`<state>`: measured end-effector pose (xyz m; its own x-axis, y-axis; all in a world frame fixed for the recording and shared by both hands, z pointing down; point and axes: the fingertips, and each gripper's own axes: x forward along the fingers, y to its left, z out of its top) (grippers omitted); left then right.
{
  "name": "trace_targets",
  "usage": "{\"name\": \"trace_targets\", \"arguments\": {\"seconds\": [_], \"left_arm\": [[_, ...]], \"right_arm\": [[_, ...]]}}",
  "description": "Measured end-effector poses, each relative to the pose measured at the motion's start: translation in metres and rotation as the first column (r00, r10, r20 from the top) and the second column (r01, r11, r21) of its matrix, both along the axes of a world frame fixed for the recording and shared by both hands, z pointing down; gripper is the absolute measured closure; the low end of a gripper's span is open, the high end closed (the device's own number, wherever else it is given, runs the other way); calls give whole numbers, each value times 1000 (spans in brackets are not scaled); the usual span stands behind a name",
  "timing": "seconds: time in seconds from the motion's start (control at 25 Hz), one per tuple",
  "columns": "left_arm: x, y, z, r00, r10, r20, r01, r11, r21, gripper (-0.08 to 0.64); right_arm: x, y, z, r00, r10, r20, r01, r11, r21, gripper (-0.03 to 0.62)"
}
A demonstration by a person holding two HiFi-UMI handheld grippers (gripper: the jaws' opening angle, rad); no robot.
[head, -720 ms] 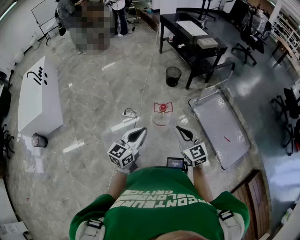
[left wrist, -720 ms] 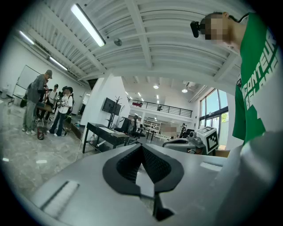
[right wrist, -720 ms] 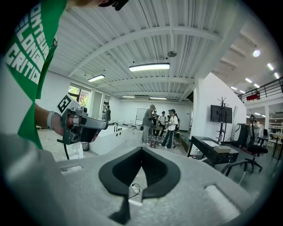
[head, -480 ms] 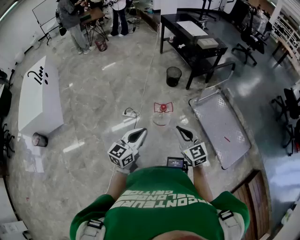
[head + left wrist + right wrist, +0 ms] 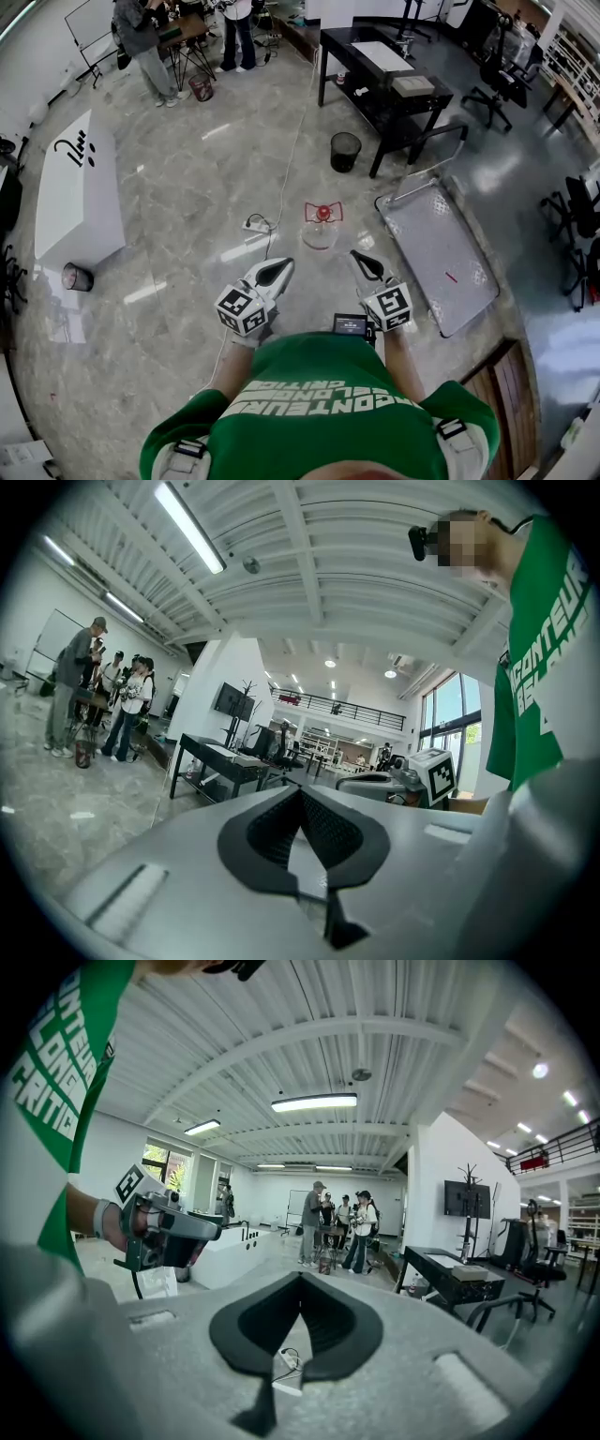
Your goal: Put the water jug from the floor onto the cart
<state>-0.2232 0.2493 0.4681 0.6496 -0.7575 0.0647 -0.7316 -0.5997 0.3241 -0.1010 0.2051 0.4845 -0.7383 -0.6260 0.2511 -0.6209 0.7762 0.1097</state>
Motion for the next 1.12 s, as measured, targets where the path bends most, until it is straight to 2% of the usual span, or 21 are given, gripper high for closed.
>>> {"name": "trace_targets", "arguments": {"seconds": [0.36,0.88,1.12], "left_arm": [[30,3,0,999,31,21,-31,999,18,545],[114,-4,10,999,27,39,-27,1000,1,546],[133,-1,12,998,20,57,-19,999,-28,545]], "right_arm": [[22,3,3,1000,4,4,-4,1000,-6,599],[108,1,20,1000,2,18,-1,999,-42,598],[122,0,31,999,-21,26,23,997,-79,598]]}}
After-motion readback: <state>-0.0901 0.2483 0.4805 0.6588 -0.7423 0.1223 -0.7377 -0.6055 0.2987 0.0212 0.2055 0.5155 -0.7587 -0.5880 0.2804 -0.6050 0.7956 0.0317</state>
